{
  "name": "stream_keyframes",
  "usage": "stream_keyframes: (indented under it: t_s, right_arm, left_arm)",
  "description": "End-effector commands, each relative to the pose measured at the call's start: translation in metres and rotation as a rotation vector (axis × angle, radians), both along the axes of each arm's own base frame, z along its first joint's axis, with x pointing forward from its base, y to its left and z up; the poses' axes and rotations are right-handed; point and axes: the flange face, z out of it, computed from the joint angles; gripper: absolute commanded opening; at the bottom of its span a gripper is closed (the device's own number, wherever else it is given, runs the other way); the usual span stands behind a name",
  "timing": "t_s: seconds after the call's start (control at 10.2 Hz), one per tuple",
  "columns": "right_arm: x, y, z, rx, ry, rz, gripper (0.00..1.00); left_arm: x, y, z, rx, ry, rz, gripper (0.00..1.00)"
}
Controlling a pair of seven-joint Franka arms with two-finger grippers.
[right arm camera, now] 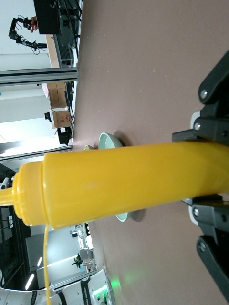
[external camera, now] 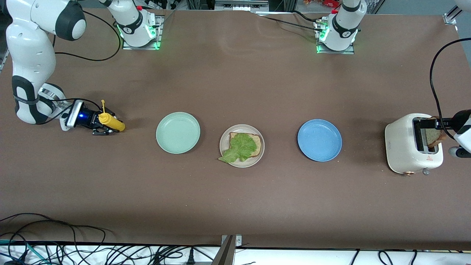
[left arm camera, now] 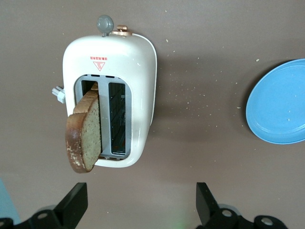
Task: Make sandwich on beige plate with both arms
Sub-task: 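Grasp the yellow squeeze bottle with the right gripper and lift it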
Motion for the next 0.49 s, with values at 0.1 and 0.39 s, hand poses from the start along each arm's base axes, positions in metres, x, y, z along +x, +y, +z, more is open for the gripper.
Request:
stream_keyframes:
  t_s: [0.1,0.39]
  right_arm:
    - [0.052,0.01,0.047,-0.095,0.006,-0.007,0.0]
    - [0.115,0.033,0.113,-0.278,0.073,-0.051,0.0]
  left_arm:
    - [-0.002,0.0,0.002,0.023,0.003,-0.018,1.0]
    - [-0.002,0.0,0.002,0.023,0.003,-0.018,1.0]
